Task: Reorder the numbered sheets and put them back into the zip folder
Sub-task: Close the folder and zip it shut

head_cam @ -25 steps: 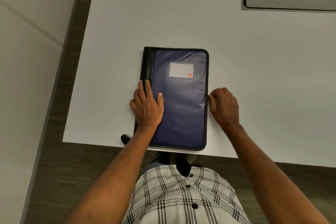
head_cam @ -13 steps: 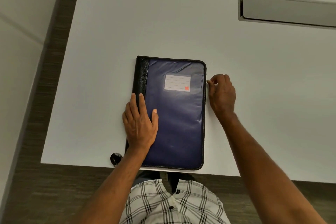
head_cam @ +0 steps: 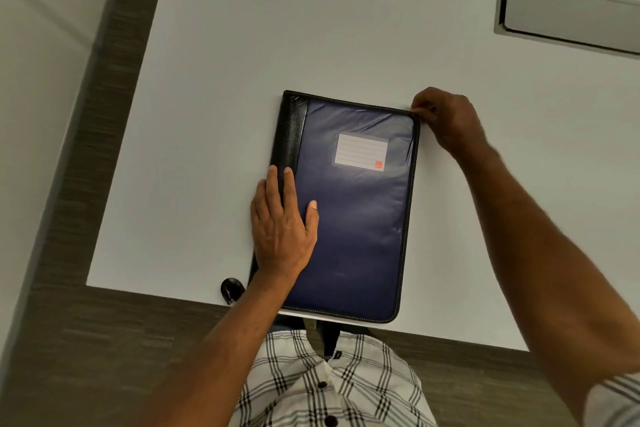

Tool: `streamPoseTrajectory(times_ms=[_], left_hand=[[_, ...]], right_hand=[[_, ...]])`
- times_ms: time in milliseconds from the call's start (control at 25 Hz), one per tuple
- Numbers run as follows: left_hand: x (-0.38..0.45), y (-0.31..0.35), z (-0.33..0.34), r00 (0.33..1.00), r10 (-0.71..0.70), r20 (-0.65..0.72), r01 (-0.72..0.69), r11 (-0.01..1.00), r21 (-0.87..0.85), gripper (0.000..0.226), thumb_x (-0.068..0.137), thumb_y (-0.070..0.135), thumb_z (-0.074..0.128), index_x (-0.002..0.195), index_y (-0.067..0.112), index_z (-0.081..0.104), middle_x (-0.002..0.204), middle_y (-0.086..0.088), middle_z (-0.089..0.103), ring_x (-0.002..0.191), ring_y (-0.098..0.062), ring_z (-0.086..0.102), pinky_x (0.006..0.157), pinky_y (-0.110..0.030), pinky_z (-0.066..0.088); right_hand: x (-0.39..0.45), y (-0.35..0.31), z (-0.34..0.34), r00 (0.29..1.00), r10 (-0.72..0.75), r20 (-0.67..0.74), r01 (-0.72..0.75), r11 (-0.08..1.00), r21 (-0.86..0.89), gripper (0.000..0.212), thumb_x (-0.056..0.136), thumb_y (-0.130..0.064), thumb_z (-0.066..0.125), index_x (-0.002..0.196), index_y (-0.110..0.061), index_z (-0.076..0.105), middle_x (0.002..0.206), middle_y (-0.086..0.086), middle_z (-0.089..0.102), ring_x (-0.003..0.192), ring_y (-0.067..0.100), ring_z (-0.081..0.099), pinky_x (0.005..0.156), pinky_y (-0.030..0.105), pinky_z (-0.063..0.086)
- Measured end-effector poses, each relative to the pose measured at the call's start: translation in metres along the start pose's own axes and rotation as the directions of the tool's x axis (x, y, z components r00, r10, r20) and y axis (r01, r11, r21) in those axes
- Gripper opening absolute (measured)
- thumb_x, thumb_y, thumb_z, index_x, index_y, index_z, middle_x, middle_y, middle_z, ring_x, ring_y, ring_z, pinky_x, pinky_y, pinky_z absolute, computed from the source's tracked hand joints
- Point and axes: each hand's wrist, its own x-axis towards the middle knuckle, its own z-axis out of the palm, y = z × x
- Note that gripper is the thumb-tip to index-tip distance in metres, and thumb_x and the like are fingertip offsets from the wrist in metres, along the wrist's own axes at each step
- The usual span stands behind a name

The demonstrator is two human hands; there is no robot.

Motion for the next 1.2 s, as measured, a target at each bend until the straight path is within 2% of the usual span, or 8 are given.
streamPoseTrajectory(times_ms=[200,360,800,960,1200], left_hand=[[0.000,-0.001,0.002,1.000,0.000,-0.014,0.000,1.000,-0.026,0.072,0.103,0.053,0.034,0.162,0.013,0.022,0.169,-0.014,0.017,0.152,-0.036,0.025,0.120,-0.047,0.033],[0.000,-0.001,0.002,1.000,-0.003,-0.013,0.002,0.999,-0.035,0.072,0.104,0.053,0.035,0.162,0.013,0.022,0.169,-0.013,0.016,0.152,-0.035,0.025,0.121,-0.047,0.033],[0.000,-0.002,0.002,1.000,-0.003,-0.022,0.002,0.999,-0.047,0.071,0.104,0.053,0.036,0.162,0.014,0.023,0.169,-0.013,0.017,0.153,-0.034,0.024,0.119,-0.046,0.036],[0.000,-0.001,0.002,1.000,-0.013,-0.020,0.012,0.999,-0.051,0.071,0.104,0.053,0.037,0.162,0.014,0.022,0.169,-0.012,0.017,0.152,-0.034,0.024,0.119,-0.046,0.036],[0.001,-0.002,0.002,0.999,-0.019,-0.030,0.016,0.997,-0.081,0.070,0.103,0.051,0.040,0.161,0.014,0.026,0.168,-0.012,0.020,0.152,-0.034,0.026,0.118,-0.045,0.036]], right_hand=[[0.036,-0.023,-0.001,0.984,-0.118,0.136,0.135,0.983,-0.123,0.009,0.096,-0.025,0.073,0.101,-0.018,0.073,0.100,0.005,0.073,0.089,0.026,0.066,0.080,0.039,0.049],[0.055,-0.047,0.016,0.962,-0.195,0.193,0.224,0.965,-0.139,0.013,0.098,-0.028,0.069,0.105,-0.018,0.072,0.104,0.006,0.072,0.092,0.026,0.065,0.078,0.034,0.045],[0.091,-0.130,0.079,0.908,-0.349,0.233,0.379,0.920,-0.097,0.013,0.100,-0.031,0.060,0.107,-0.021,0.066,0.104,0.003,0.069,0.092,0.026,0.063,0.077,0.038,0.046],[0.098,-0.153,0.093,0.901,-0.355,0.248,0.385,0.919,-0.083,0.014,0.100,-0.028,0.057,0.108,-0.019,0.066,0.105,0.005,0.069,0.093,0.028,0.063,0.078,0.039,0.047],[0.094,-0.156,0.096,0.932,-0.304,0.198,0.327,0.940,-0.097,0.015,0.102,-0.028,0.059,0.112,-0.019,0.067,0.108,0.006,0.071,0.096,0.028,0.065,0.079,0.037,0.047]])
